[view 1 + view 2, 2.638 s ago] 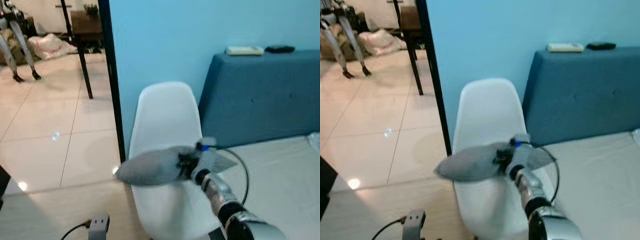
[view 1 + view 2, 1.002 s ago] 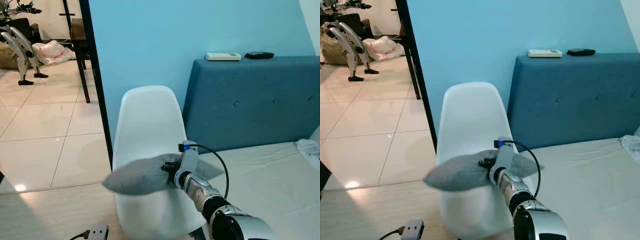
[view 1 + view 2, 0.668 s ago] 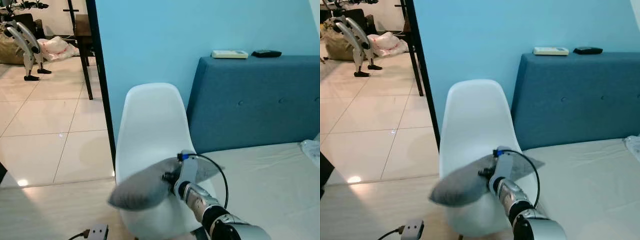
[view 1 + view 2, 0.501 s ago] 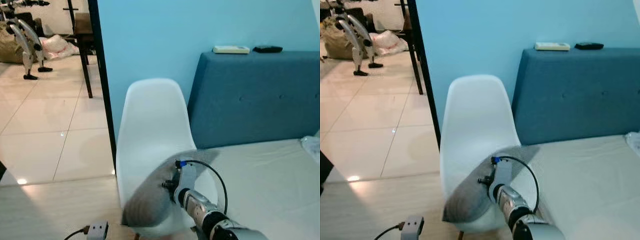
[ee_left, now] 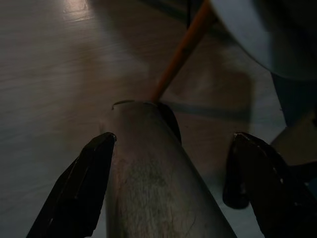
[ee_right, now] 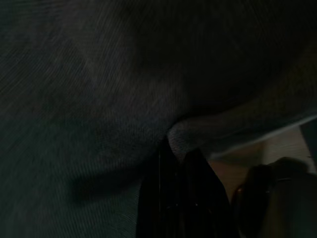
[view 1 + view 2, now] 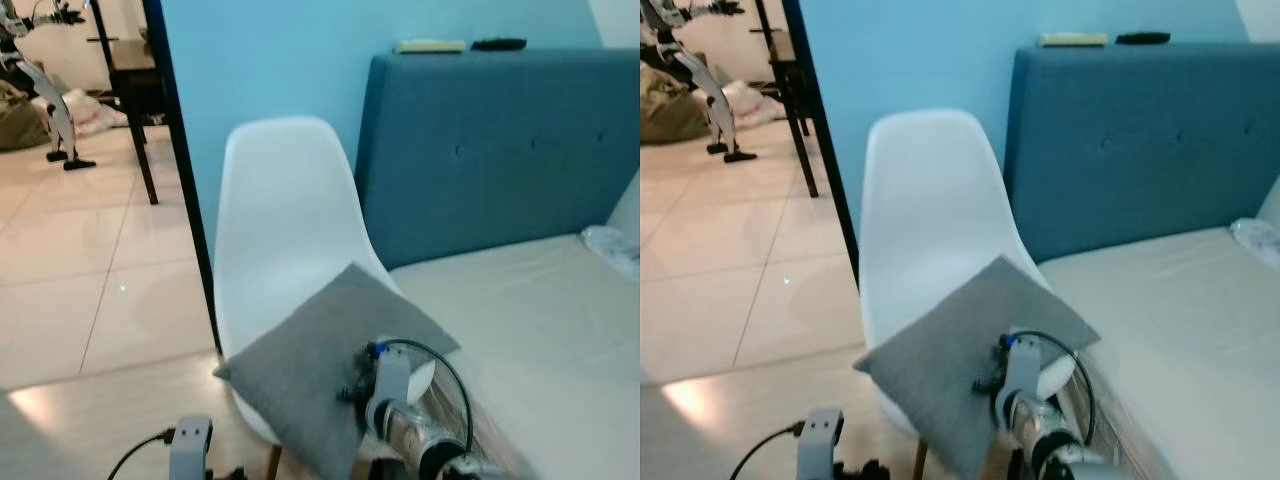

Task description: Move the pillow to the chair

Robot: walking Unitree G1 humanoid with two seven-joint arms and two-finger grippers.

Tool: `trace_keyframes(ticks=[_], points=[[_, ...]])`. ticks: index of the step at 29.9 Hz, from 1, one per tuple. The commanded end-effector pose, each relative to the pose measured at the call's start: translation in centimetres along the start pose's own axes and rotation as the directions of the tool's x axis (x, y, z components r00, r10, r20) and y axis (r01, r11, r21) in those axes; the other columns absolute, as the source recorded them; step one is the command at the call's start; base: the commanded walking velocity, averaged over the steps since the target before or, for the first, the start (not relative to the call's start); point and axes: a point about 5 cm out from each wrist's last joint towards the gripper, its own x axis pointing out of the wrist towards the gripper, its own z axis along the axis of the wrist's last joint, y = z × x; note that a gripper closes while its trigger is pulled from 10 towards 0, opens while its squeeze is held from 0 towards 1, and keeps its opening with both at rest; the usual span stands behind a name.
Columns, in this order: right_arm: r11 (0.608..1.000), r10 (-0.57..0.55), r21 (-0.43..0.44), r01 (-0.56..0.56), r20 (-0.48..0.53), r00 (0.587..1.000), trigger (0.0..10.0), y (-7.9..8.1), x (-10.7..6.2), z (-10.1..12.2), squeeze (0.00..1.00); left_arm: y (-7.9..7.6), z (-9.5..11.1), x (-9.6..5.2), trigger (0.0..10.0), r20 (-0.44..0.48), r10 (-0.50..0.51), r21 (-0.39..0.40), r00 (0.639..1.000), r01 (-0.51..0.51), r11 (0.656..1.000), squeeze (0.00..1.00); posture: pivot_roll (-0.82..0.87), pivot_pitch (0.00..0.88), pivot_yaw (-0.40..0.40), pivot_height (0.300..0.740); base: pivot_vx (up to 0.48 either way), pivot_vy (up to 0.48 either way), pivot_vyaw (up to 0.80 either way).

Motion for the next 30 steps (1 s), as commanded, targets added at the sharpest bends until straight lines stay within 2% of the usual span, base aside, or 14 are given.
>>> trace_keyframes(ticks=[1,7,8,10,11,12,16,18,20,21,24,25,26,30], points=[[1.0,0.017,0.018,-0.017,-0.007,1.0,10.0,0.7,0.1,0.2,0.0,0.0,-3.3,-0.8,10.0,-0.127,0.007,-0.035,0.992,-0.011,0.999,0.0,0.15,0.0,-0.069,0.541,0.0,0.0,0.0],[0.991,0.078,0.105,-0.079,0.02,0.997,10.0,2.0,0.2,0.7,0.0,-0.1,-3.7,-1.0,10.0,-0.129,0.008,-0.037,0.992,-0.013,0.999,0.0,0.16,0.0,-0.074,0.541,0.0,0.0,0.0],[0.985,0.104,0.136,-0.109,0.043,0.994,10.0,2.5,0.3,1.0,0.0,-0.1,-3.9,-1.0,10.0,-0.13,0.008,-0.038,0.991,-0.013,0.999,0.0,0.17,0.0,-0.077,0.541,0.0,0.0,0.0],[0.944,0.2,0.231,-0.237,0.172,0.965,10.0,4.3,0.2,3.6,0.0,-0.1,-4.1,-1.2,10.0,-0.131,0.006,-0.039,0.991,-0.011,0.999,0.0,0.18,0.0,-0.078,0.541,0.0,0.0,0.0],[0.93,0.229,0.239,-0.28,0.219,0.948,10.0,4.9,0.1,4.6,0.0,-0.1,-4.3,-1.2,10.0,-0.132,0.005,-0.039,0.991,-0.01,0.999,0.0,0.18,0.0,-0.078,0.541,0.0,0.0,0.0],[0.923,0.254,0.224,-0.313,0.255,0.933,10.0,5.4,0.0,5.5,0.0,-0.1,-4.4,-1.2,10.0,-0.132,0.004,-0.037,0.991,-0.009,0.999,0.0,0.18,0.0,-0.077,0.541,0.0,0.0,0.0],[0.915,0.286,0.199,-0.35,0.291,0.913,10.0,6.3,-0.2,6.7,0.0,-0.2,-4.5,-1.3,10.0,-0.132,0.003,-0.034,0.991,-0.008,0.999,0.0,0.18,0.002,-0.075,0.541,0.0,0.0,0.0],[0.91,0.321,0.153,-0.385,0.326,0.889,10.0,7.4,-0.5,8.4,0.0,-0.3,-4.8,-1.4,10.0,-0.133,0.0,-0.03,0.991,-0.004,1.0,0.0,0.19,0.013,-0.078,0.541,0.0,0.0,0.0],[0.916,0.328,0.118,-0.383,0.328,0.886,10.0,7.7,-0.6,8.9,0.0,-0.3,-4.9,-1.5,10.0,-0.133,-0.002,-0.029,0.991,-0.002,1.0,0.0,0.19,0.015,-0.078,0.541,0.0,0.0,0.0],[0.931,0.326,0.053,-0.36,0.32,0.89,10.0,7.9,-0.6,9.1,0.0,-0.4,-5.1,-1.5,10.0,-0.134,-0.004,-0.029,0.991,0.001,1.0,0.0,0.19,0.018,-0.08,0.541,0.0,0.0,0.0],[0.938,0.313,0.045,-0.343,0.314,0.896,10.0,7.7,-0.6,9.0,0.0,-0.5,-5.2,-1.5,10.0,-0.135,-0.006,-0.028,0.991,0.003,1.0,0.0,0.19,0.02,-0.082,0.541,0.0,0.0,0.0],[0.932,0.319,0.066,-0.356,0.316,0.894,10.0,7.3,-0.5,8.6,0.13,-0.5,-5.1,-1.5,10.0,-0.133,-0.007,-0.028,0.991,0.003,1.0,0.0,0.19,0.02,-0.083,0.541,0.0,0.0,0.0],[0.926,0.328,0.079,-0.369,0.312,0.892,10.0,7.0,-0.5,8.1,1.0,-0.5,-5.1,-1.5,10.0,-0.131,-0.007,-0.03,0.991,0.003,1.0,0.0,0.19,0.021,-0.083,0.541,0.0,0.0,0.0],[0.911,0.356,0.1,-0.4,0.297,0.886,10.0,6.4,-0.3,6.7,1.0,-0.6,-4.8,-1.4,10.0,-0.125,-0.006,-0.031,0.992,0.002,1.0,0.0,0.18,0.015,-0.08,0.541,0.0,0.0,0.0]])
